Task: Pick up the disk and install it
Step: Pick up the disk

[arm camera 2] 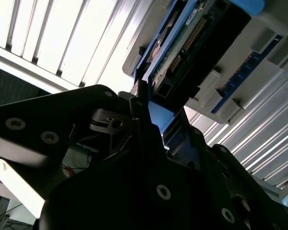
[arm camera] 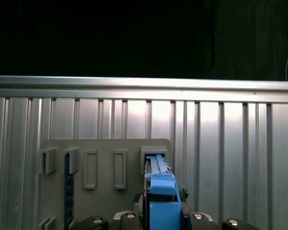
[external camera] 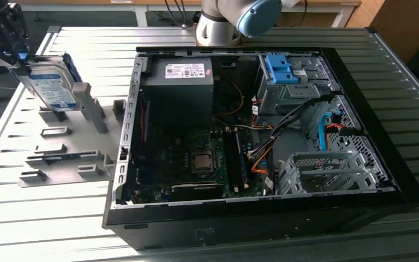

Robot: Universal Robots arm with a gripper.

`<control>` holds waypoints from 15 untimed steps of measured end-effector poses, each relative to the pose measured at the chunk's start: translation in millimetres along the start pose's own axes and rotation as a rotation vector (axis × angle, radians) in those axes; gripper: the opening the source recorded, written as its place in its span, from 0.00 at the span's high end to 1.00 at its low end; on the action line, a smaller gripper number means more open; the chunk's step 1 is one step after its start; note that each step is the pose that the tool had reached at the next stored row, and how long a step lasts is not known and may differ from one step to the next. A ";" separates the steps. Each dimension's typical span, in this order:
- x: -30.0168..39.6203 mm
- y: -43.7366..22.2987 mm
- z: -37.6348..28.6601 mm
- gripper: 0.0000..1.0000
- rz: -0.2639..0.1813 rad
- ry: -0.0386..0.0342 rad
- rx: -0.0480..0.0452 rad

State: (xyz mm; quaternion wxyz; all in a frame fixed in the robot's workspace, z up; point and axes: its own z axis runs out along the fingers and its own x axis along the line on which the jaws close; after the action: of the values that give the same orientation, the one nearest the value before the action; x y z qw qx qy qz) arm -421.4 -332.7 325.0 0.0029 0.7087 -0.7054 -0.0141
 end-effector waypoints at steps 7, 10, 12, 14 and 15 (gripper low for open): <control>-0.1 0.1 -4.8 0.64 0.000 -0.0002 0.0003; -0.1 0.1 -5.4 0.64 0.000 -0.0001 0.0001; -0.1 0.1 -5.5 0.64 0.000 0.0000 0.0001; -0.1 0.2 -6.5 0.64 0.000 0.0001 -0.0003; -0.1 0.1 -6.9 0.64 0.000 -0.0001 0.0000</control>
State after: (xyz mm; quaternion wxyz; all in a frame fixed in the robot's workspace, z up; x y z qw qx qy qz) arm -421.4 -332.7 331.9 0.0028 0.7087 -0.7054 -0.0141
